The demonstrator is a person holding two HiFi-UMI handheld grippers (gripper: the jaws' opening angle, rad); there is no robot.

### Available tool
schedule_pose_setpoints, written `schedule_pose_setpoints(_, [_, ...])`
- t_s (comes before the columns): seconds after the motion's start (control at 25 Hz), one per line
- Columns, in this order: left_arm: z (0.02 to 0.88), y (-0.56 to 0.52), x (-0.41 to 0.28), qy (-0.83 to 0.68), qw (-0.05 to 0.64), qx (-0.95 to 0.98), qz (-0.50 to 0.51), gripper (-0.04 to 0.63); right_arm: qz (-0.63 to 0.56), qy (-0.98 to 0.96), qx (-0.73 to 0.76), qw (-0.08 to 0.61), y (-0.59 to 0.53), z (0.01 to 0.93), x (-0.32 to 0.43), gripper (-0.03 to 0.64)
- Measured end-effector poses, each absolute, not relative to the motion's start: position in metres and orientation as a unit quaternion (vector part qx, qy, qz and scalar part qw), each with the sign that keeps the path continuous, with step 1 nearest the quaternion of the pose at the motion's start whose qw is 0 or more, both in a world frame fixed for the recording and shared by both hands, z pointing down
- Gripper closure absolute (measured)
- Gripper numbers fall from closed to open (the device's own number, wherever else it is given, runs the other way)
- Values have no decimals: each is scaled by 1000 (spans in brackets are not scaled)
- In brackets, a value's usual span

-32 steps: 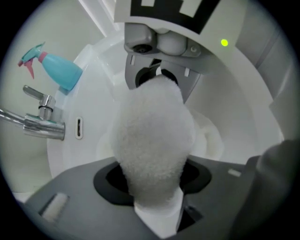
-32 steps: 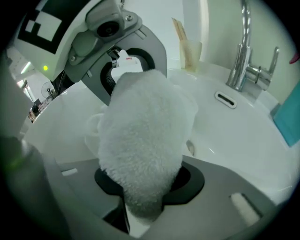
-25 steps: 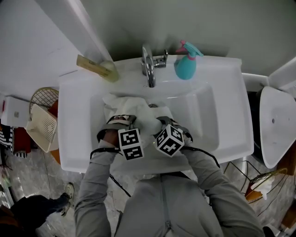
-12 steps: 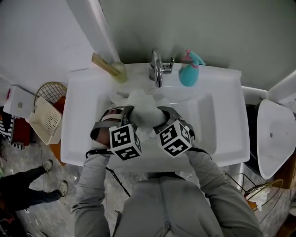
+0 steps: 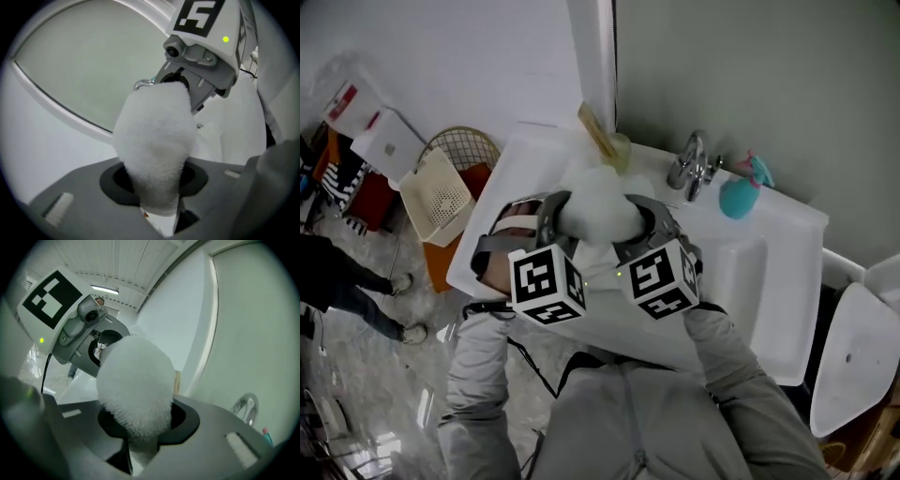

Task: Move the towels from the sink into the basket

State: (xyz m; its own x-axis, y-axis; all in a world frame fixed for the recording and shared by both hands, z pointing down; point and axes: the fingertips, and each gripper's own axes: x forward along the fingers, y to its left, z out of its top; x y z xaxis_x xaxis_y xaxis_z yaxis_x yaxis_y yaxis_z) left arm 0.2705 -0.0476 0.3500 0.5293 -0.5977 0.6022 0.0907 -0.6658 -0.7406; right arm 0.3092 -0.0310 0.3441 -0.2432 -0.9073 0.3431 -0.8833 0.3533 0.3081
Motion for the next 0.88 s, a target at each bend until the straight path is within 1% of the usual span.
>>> schedule_pose_setpoints(0.24, [327, -75, 183, 241, 352, -773, -470, 377, -71, -824, 511, 232, -64, 321, 224, 508])
schedule_pose_setpoints(0.44, [324, -106, 95, 288, 341, -760, -473, 377, -99, -841, 478, 232, -98, 317, 136, 508])
schedule_pose_setpoints(0.72, [318, -162, -46, 313, 345, -748, -473, 377, -124, -845, 466, 232, -156, 310, -4, 508])
schedule_pose_setpoints(0.88, [311, -194, -115, 320, 345, -747, -471, 377, -134, -844, 462, 236, -188, 303, -73, 508])
